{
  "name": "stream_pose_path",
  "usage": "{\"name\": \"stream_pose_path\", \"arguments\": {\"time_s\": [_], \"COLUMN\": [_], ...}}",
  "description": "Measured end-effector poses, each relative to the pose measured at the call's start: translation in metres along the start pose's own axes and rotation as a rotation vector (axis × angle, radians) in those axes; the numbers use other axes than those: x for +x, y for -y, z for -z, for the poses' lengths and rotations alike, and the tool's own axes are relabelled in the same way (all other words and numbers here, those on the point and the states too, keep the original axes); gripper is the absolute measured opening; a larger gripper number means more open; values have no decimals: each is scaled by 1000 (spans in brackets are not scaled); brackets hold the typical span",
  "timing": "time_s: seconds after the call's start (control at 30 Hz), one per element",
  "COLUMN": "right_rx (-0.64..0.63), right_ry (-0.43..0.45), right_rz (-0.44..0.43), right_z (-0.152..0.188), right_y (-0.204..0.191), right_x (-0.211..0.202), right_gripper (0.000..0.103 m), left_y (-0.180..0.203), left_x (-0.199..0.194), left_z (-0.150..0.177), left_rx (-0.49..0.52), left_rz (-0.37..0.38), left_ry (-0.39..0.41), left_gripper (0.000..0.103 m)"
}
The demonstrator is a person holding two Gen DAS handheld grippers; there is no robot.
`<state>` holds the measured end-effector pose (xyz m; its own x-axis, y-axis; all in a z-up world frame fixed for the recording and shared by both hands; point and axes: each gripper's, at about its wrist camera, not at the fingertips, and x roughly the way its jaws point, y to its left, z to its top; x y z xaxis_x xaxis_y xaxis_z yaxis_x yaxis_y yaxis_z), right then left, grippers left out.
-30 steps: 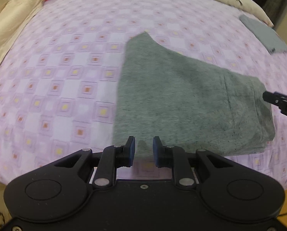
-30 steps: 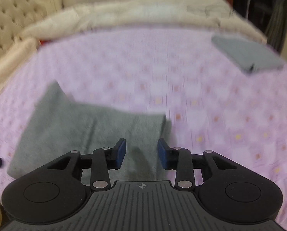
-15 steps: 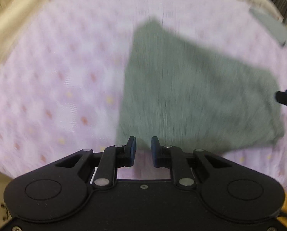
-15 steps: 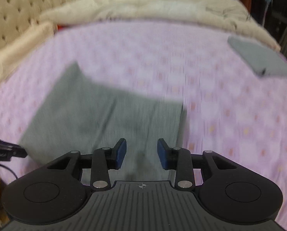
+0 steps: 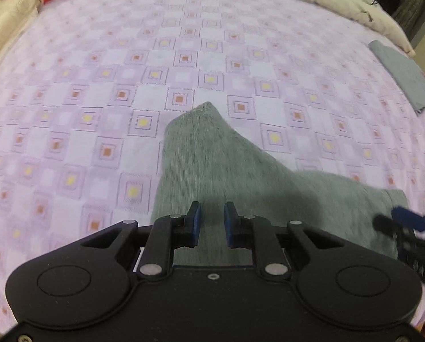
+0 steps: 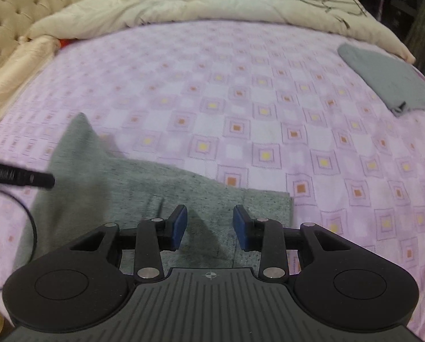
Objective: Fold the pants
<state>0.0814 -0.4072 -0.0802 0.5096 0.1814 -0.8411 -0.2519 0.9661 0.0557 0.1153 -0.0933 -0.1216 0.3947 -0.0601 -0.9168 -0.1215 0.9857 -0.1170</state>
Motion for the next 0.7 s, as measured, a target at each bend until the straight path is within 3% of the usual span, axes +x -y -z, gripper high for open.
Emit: {"name": "stream_pose_path", "arguments": {"time_s": [0.17,0.27,0.4,0.5,0.57,0.7], "right_rx": [3,-9,-18,-89,-99,-57], "right_ry": [-53,-53,-27,-46,-66,-22], "right_rz": [35,58,92,107,68,19], "right_z": [1,2,6,7,6,10], "right_y": [-4,-10,-18,-28,-29,-28], "right_x": [21,24,20,12,2,-30], "right_gripper": [35,35,36,36,35,35], "left_y": [-10,-10,0,3,5,16], "left_x": [43,45,37,15,-3,-41], "left_z": [-13,-13,-7,3,13,37], "left_rx": [-19,-21,41,20,1,8], "left_rz": [-10,-9,-41,-42,-49,-68], "left_ry": [-128,-142,-118,-92,-77,-29], "left_gripper": [24,23,23,23,23,23]}}
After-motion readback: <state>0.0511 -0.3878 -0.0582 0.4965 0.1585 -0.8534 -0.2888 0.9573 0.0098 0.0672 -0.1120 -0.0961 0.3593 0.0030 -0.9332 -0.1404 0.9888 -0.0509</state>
